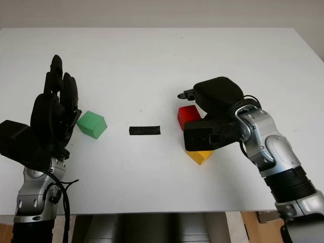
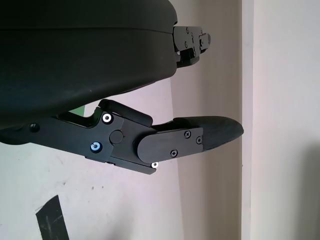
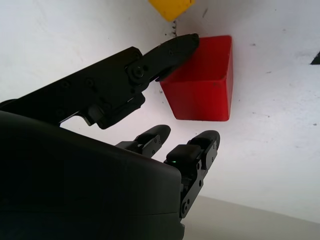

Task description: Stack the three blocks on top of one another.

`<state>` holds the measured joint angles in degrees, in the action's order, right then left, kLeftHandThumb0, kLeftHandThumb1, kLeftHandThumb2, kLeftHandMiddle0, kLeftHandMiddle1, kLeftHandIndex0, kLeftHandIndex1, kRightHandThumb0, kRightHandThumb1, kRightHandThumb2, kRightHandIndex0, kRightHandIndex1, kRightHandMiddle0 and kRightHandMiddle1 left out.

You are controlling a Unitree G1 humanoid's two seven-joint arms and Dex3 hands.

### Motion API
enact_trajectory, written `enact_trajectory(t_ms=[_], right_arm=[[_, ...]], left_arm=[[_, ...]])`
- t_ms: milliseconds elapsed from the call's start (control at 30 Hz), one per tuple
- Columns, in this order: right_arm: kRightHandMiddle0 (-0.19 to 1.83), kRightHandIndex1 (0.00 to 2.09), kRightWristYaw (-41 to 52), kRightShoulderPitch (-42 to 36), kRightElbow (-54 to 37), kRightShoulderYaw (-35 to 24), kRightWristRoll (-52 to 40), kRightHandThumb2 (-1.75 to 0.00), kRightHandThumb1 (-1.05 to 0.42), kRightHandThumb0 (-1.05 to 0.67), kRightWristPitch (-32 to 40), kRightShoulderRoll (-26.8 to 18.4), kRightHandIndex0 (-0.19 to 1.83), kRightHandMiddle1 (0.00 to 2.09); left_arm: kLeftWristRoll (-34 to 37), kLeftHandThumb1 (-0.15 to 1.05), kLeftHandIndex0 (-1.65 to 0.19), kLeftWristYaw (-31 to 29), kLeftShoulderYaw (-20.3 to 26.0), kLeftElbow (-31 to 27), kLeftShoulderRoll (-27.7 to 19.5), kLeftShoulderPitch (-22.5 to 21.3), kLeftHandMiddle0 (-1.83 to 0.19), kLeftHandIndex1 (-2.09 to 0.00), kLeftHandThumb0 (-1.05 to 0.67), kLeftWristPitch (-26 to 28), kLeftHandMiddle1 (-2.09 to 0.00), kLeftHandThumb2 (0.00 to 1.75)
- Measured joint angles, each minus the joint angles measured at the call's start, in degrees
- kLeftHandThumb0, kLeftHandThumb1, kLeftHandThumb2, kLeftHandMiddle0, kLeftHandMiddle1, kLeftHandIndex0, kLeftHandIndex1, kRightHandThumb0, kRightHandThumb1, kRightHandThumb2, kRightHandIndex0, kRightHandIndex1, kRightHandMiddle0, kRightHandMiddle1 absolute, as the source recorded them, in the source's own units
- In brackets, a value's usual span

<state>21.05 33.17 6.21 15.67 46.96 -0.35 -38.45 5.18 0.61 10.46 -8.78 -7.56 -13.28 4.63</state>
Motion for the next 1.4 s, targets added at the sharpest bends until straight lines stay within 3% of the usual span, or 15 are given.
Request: enact_trajectory(t_ms=[67, 167, 200, 300, 367, 433, 567, 600, 700, 800, 867, 1000, 1100, 1200, 1400], right_arm=[[0.59, 0.3, 0.13, 0.0, 0.0, 0.0, -0.02, -0.06, -0.83, -0.55, 0.02, 0.04, 0.61, 0.09], [0.63, 1.47, 0.1, 0.0, 0.0, 0.0, -0.04, -0.05, -0.82, -0.55, 0.03, 0.16, 0.1, 0.19], [0.6, 1.69, -0.09, 0.0, 0.0, 0.0, -0.06, -0.05, -0.82, -0.55, 0.03, 0.25, 0.01, 0.33], [0.47, 2.04, -1.0, -0.01, 0.02, -0.01, -0.22, -0.06, -0.83, -0.49, 0.01, 0.52, -0.08, 0.92], [0.5, 2.08, -2.22, -0.05, 0.27, -0.03, -0.34, -0.06, -0.86, -0.39, -0.28, 0.54, -0.03, 1.23], [0.52, 2.09, -4.33, -0.2, 0.9, -0.1, -0.46, -0.06, -0.87, -0.34, -1.17, 0.56, 0.02, 1.35], [0.53, 1.84, -8.36, -0.36, 2.62, -0.24, -0.51, -0.05, -0.87, -0.32, -3.56, 0.55, 0.2, 1.37], [0.53, 1.64, -8.97, -0.36, 2.9, -0.24, -0.49, -0.05, -0.87, -0.33, -3.88, 0.55, 0.25, 1.36], [0.53, 1.34, -9.52, -0.36, 3.12, -0.24, -0.23, -0.05, -0.88, -0.34, -4.03, 0.54, 0.32, 1.32], [0.54, 1.25, -9.48, -0.35, 3.08, -0.24, 0.38, -0.05, -0.88, -0.35, -3.44, 0.54, 0.31, 1.26], [0.58, 1.02, -9.13, -0.29, 2.94, -0.24, 0.84, -0.05, -0.88, -0.35, -3.18, 0.52, 0.39, 1.18], [0.59, 0.64, -9.02, 0.76, 3.42, -0.16, 2.17, -0.05, -0.85, -0.4, -3.67, 0.44, 0.55, 1.27], [0.55, 0.53, -7.2, 3.43, 5.77, -0.49, -1.19, -0.06, -0.87, -0.4, -4.83, 0.58, 0.53, 1.32], [0.57, 0.33, -0.58, 8.53, 9.53, -1.0, -7.52, -0.05, -0.88, -0.4, -5.78, 0.75, 0.57, 1.19], [0.55, 0.21, 7.43, 17.76, 15.96, -1.16, -15.86, -0.05, -0.87, -0.36, -10.91, 1.07, 0.59, 1.26]], left_arm=[[0.0, 1.05, 0.07, 0.02, 0.0, 0.01, 0.01, 0.0, 0.12, -0.06, -0.69, 0.0, -0.05, 0.53], [-0.01, 1.05, 0.08, 0.04, 0.0, 0.04, 0.02, 0.0, 0.13, -0.05, -0.69, 0.0, -0.05, 0.53], [-0.04, 1.05, 0.08, 0.05, 0.0, 0.06, 0.02, 0.0, 0.13, -0.05, -0.69, 0.0, -0.05, 0.53], [-0.09, 1.05, 0.08, 0.13, -0.01, 0.06, 0.02, 0.0, 0.13, -0.05, -0.69, 0.01, -0.05, 0.53], [-0.18, 1.05, 0.08, 0.15, -0.02, 0.06, 0.02, 0.0, 0.13, -0.05, -0.69, 0.01, -0.05, 0.53], [-0.22, 1.05, 0.08, 0.13, -0.02, 0.06, 0.01, 0.0, 0.13, -0.05, -0.69, 0.01, -0.05, 0.53], [-0.26, 1.05, 0.07, 0.15, -0.04, 0.06, 0.01, 0.0, 0.12, -0.06, -0.69, 0.01, -0.06, 0.53], [-0.31, 1.05, 0.07, 0.21, -0.03, 0.06, 0.01, 0.0, 0.12, -0.06, -0.68, 0.01, -0.06, 0.53], [-0.45, 1.05, 0.08, 0.39, -0.04, 0.06, 0.02, 0.0, 0.13, -0.05, -0.67, 0.03, -0.05, 0.54], [-0.45, 1.05, 0.08, 0.49, -0.04, 0.06, 0.02, 0.0, 0.13, -0.05, -0.67, 0.03, -0.05, 0.53], [-0.45, 1.05, 0.09, 0.53, -0.04, 0.06, 0.03, 0.0, 0.14, -0.05, -0.67, 0.03, -0.05, 0.53], [-0.51, 1.05, 0.08, 0.59, -0.04, 0.05, 0.04, 0.0, 0.13, -0.05, -0.67, 0.03, -0.06, 0.53], [-0.52, 1.05, 0.09, 0.51, -0.04, 0.06, 0.04, 0.0, 0.13, -0.05, -0.67, 0.02, -0.05, 0.53], [-0.53, 1.05, 0.09, 0.51, -0.09, 0.05, 0.04, 0.0, 0.13, -0.05, -0.67, 0.04, -0.05, 0.53], [-0.49, 1.05, 0.09, 0.59, -0.14, 0.02, 0.11, 0.01, 0.14, -0.05, -0.66, 0.48, -0.05, 0.53]])
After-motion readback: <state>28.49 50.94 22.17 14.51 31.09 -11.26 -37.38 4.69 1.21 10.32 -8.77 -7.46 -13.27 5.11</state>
